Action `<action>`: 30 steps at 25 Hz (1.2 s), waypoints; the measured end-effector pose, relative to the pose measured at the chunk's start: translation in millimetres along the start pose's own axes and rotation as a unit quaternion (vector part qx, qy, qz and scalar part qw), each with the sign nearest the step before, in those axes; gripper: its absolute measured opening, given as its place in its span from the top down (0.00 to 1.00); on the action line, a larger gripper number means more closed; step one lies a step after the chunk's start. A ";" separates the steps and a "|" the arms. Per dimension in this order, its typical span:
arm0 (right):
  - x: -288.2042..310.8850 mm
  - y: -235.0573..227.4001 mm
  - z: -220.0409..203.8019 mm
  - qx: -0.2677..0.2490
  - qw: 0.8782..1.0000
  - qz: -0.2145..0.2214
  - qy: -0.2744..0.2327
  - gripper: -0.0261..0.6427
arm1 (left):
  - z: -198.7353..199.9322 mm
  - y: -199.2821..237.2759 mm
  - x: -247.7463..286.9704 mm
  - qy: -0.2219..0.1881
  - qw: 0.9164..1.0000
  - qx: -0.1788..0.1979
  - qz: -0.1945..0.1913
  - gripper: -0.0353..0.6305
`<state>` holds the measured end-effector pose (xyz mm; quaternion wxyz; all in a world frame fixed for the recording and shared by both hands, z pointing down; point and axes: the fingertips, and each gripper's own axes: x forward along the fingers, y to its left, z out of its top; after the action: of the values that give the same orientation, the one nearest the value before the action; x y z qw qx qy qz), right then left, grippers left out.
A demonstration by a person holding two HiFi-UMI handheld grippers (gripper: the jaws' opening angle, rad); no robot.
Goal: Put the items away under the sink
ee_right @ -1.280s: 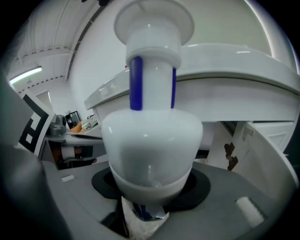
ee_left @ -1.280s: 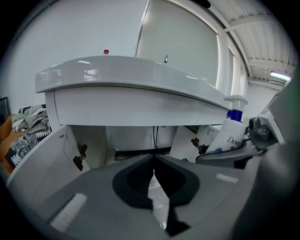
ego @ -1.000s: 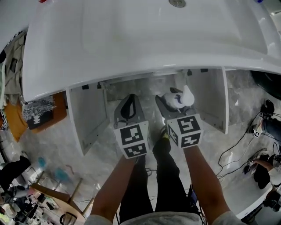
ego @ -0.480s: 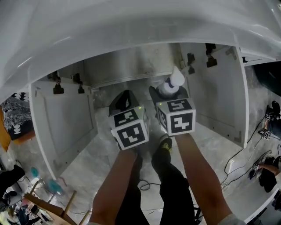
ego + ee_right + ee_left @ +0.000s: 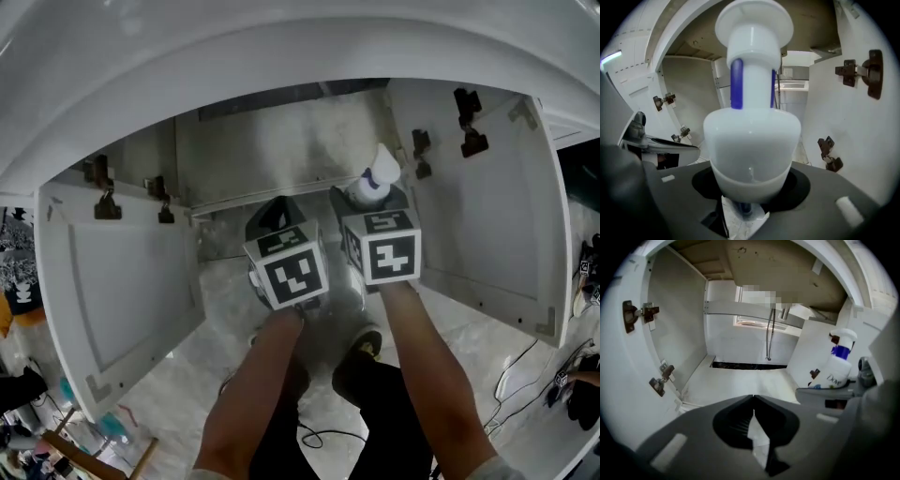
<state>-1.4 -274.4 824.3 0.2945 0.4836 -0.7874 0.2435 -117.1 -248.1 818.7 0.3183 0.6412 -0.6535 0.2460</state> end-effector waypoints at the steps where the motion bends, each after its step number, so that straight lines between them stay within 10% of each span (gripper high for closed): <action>1: 6.7 -1.8 -1.8 0.002 1.000 -0.001 0.000 0.60 | -2.4 0.5 6.8 0.002 1.000 0.006 0.002 0.93; 18: 119.2 -39.4 12.5 -0.021 0.996 -0.016 -0.085 0.60 | 26.8 -19.9 132.6 -0.073 0.994 -0.012 -0.075 0.93; 30: 146.8 -54.5 14.8 -0.017 0.993 -0.037 -0.110 0.60 | 18.7 -0.6 150.4 -0.061 0.997 0.009 -0.044 0.93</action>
<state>-8.1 -397.6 921.9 0.2232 0.5311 -0.8007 0.1643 -114.7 -364.3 916.0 0.2823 0.6861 -0.6405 0.1983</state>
